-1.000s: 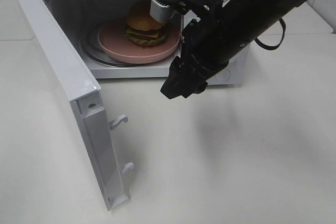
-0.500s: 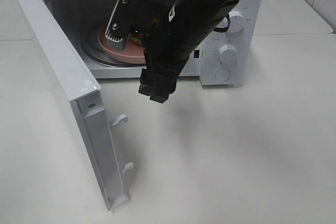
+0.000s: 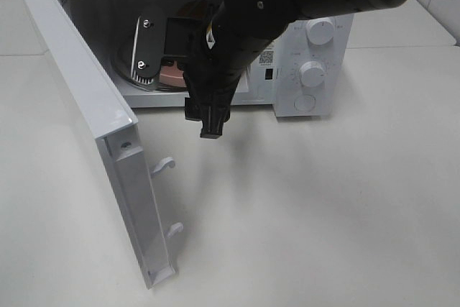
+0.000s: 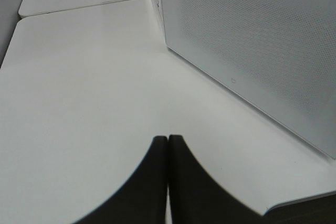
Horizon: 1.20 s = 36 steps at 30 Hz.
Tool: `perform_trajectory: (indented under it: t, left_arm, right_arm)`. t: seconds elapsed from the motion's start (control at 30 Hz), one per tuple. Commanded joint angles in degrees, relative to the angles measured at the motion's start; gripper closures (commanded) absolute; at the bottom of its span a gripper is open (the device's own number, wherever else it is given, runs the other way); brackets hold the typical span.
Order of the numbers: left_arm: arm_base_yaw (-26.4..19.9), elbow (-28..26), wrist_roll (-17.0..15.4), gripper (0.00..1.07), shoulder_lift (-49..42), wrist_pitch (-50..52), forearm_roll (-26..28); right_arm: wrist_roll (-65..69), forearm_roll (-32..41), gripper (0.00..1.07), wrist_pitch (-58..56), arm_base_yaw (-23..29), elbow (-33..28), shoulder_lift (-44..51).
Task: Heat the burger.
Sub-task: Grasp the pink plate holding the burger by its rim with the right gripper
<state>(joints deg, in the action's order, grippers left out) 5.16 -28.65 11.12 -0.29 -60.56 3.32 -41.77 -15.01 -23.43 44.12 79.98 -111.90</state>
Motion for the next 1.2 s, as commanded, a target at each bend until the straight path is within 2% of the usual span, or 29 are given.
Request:
perform_trajectory:
  t: [0.03, 0.07, 0.33, 0.67, 1.2]
  left_arm:
    - [-0.11, 0.11, -0.34, 1.06, -1.15, 0.86, -0.06]
    - [-0.11, 0.11, -0.34, 1.06, -1.15, 0.86, -0.06]
    - [-0.11, 0.11, -0.46, 1.06, -1.15, 0.86, -0.06]
    - [-0.11, 0.11, -0.46, 1.06, -1.15, 0.86, -0.06]
    - [-0.11, 0.11, -0.52, 1.06, -1.15, 0.86, -0.06]
  right_arm:
    - [4.18, -1.38, 0.36, -0.11, 0.11, 4.41, -2.29]
    - [5.39, -1.49, 0.36, -1.72, 0.11, 6.59, -3.55]
    - [5.61, -2.06, 0.36, -4.81, 0.11, 12.09, -8.19]
    - [10.14, -10.31, 0.36, -5.33, -0.46, 14.9, -12.55]
    - [12.43, -14.27, 0.36, -1.89, -2.92, 16.56, -16.56]
